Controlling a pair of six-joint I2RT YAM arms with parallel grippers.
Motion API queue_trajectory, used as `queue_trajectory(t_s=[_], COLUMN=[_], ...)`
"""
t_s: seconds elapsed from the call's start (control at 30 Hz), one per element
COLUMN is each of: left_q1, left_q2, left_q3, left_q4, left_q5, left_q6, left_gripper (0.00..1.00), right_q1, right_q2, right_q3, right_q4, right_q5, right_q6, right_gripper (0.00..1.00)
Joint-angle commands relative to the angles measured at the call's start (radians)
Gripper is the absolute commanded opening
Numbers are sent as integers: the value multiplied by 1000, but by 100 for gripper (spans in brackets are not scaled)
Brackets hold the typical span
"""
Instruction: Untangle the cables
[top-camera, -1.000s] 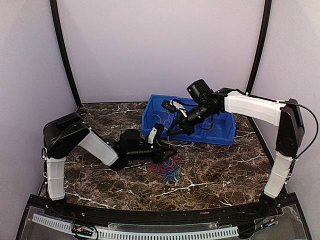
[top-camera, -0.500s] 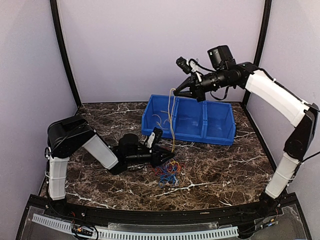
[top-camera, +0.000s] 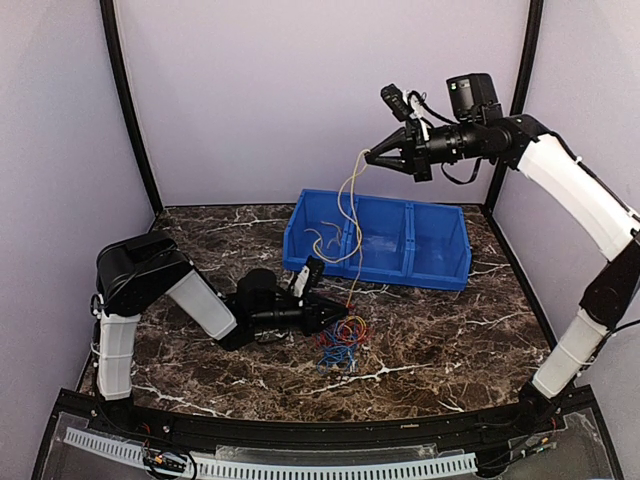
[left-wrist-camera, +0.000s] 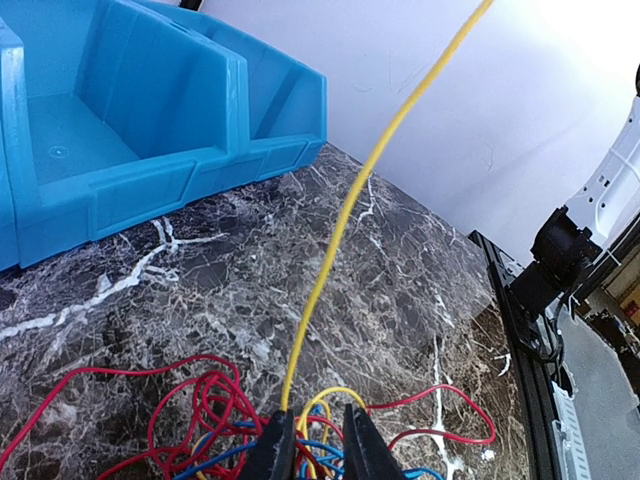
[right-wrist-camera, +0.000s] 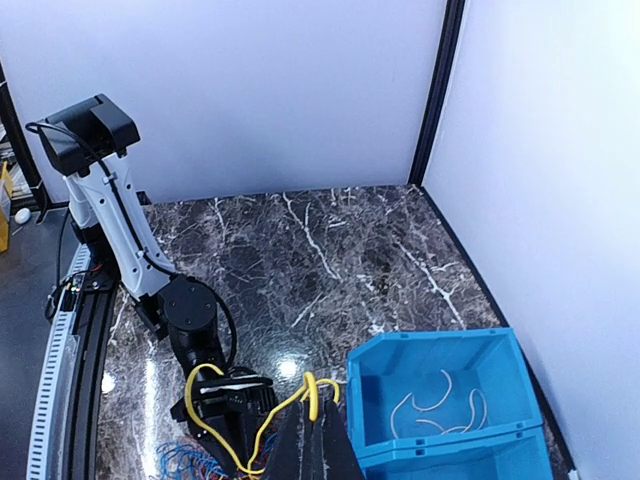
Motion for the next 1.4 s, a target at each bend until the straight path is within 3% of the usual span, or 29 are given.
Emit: queue_trajectory(t_s=[0.0,0.17,0.3,0.43,0.63,0.87,0.93,1.0,1.03,1.07,1.13,1.3,1.37], left_q1=[-4,-5,-4,-3,-2,5,5,6,14,24,90,94,83], left_q2=[-52,-127,-213,-323,-428,-588,-648,-702,-714,-727,-747,-849,-882], left_q3=[-22,-51,-77,-90,-91,-162,-183,-201,-205,-204,-215,-305,-299], left_q4=[-6,-27,-73,-195,-461,-675,-741,-799,-846,-873,-880,-589,-533], left_q5=[13,6,-32,-159,-347,-250,-297,-435,-604,-659,-633,-330,-288], left_q6=[-18,-11,12,13,38,164,194,174,139,75,52,81,103], left_gripper=[18,20,41,55,61,62,62,63,68,69,67,65,65], right_q1=[-5,-3,7,37,95,167,183,191,194,197,201,212,215], right_q2=[-33,-29,-23,-15,-3,15,23,31,36,42,54,81,90], right_q3=[-62,-93,-130,-170,-211,-264,-272,-268,-261,-250,-223,-192,-188], right_q4=[49,60,71,74,59,59,60,60,58,53,37,17,16], right_q5=[-42,-59,-54,-13,59,182,200,208,210,209,207,220,229], right_q6=[21,28,28,8,-45,-94,-100,-103,-105,-106,-111,-112,-110], right_gripper=[0,0,0,0,0,0,0,0,0,0,0,0,0])
